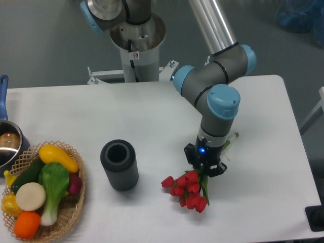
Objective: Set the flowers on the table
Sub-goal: 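Lower the tulips until the blooms rest on the table surface, then open the gripper to release the tulip stems and lift away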
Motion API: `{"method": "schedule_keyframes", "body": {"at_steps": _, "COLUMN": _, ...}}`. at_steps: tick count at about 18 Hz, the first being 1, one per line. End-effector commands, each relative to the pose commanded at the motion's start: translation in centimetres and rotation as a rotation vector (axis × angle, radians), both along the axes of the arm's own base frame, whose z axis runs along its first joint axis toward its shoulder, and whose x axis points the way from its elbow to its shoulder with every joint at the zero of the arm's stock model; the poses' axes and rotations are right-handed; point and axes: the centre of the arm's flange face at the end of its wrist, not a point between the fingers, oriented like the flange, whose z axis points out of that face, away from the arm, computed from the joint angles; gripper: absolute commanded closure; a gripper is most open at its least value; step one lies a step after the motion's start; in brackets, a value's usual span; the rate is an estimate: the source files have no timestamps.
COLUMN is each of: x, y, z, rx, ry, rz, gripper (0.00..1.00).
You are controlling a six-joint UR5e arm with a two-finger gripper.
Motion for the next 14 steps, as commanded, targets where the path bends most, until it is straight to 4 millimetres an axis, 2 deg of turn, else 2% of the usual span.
{"method": "schedule_keyframes", "body": {"at_steps": 4, "x": -0.1, "y": 0.0, "z": 0.0, "rx": 0.0, "ry": 0.007, "rz": -0.016, "gripper": 0.35}}
{"method": "schedule_keyframes", "body": {"at_steps": 6, "x": -0.2, "y": 0.0, "z": 0.8, "rx": 0.007, "ry": 0.017, "rz": -0.015, "gripper": 0.2}}
{"method": "schedule_keyframes", "body": {"at_steps": 7, "x": -0.3, "y": 0.0, "z": 1.2, "rx": 0.012, "ry": 0.023, "rz": -0.015, "gripper": 0.07}}
{"method": "schedule_keyframes", "body": {"at_steps": 8, "x": -0.5, "y": 0.0, "z": 2.0, "rx": 0.02, "ry": 0.036, "rz": -0.013, "gripper": 0.01}}
{"method": "schedule_keyframes", "body": {"at_steps": 10, "x": -0.7, "y": -0.1, "z": 4.3, "rx": 0.04, "ry": 0.068, "rz": -0.007, "gripper": 0.0}}
{"method": "schedule_keyframes", "body": {"at_steps": 14, "x": -1.3, "y": -2.2, "z": 9.6, "rx": 0.092, "ry": 0.122, "rz": 0.066, "gripper": 0.0}}
